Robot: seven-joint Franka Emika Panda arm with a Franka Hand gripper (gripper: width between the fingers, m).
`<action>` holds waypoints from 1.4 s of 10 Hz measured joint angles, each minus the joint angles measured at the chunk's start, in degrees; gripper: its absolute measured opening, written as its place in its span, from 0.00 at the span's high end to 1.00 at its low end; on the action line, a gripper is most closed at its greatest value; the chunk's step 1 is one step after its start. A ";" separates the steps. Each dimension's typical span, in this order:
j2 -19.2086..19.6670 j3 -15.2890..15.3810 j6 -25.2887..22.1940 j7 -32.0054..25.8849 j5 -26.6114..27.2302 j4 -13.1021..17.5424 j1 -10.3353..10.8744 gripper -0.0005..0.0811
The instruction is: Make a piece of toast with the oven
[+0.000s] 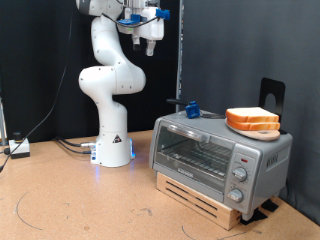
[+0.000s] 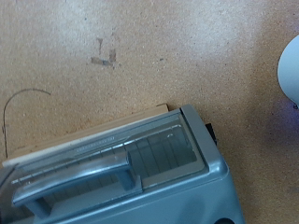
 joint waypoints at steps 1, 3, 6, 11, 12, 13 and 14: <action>0.99 0.10 -0.24 -4.61 1.44 0.92 1.19 0.01; 3.84 0.37 -1.23 -14.84 1.80 3.91 5.26 0.01; 7.35 1.08 -1.22 -22.32 0.49 6.22 7.60 0.01; 5.65 -3.75 12.25 -54.04 -0.70 0.36 11.35 0.01; 5.65 -3.65 11.83 -51.71 -0.39 0.43 11.09 0.01; 5.46 -4.27 11.10 -57.27 0.35 0.37 12.04 0.01; 4.99 -5.47 11.17 -64.46 0.52 -0.07 13.35 0.01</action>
